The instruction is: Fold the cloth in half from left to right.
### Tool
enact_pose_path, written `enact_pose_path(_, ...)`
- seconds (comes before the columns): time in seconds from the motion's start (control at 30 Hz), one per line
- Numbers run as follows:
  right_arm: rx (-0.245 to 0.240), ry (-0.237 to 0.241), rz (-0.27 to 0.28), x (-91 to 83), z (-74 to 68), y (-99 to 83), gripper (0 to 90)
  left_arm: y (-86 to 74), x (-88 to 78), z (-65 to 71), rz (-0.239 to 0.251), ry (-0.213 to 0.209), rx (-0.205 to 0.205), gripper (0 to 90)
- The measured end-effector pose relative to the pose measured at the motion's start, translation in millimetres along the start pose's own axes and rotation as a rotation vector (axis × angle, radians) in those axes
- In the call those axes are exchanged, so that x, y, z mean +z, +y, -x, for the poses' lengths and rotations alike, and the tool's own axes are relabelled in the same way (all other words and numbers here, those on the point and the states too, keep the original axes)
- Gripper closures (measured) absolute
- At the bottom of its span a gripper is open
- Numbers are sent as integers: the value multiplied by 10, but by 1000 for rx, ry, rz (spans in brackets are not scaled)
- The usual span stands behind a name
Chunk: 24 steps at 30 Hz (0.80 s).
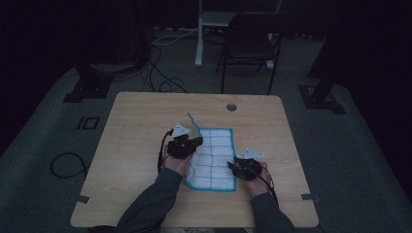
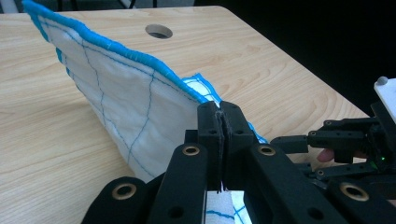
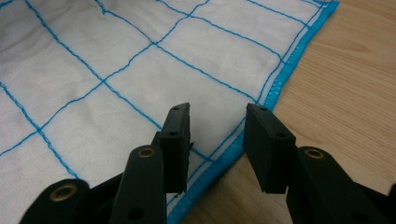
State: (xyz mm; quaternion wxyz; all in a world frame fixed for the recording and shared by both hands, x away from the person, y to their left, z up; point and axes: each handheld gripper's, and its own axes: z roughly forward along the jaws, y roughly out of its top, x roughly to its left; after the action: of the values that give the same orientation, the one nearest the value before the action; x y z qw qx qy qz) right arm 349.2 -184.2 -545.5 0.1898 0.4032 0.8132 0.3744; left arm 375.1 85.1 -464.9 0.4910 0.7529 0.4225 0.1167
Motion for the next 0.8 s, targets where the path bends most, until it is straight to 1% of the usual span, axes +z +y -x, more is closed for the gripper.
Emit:
enact_pose_path(0.47, 17, -5, 13, -73, 20, -20, 611, -20, 91, 22, -12, -3, -2, 889)
enact_pose_path(0.5, 14, -4, 13, -78, 20, -20, 611, -34, 127, 21, -18, -2, -4, 890)
enact_pose_path(0.8, 18, -5, 18, -96, 31, -25, 616, -81, 264, 19, -47, 0, -6, 889)
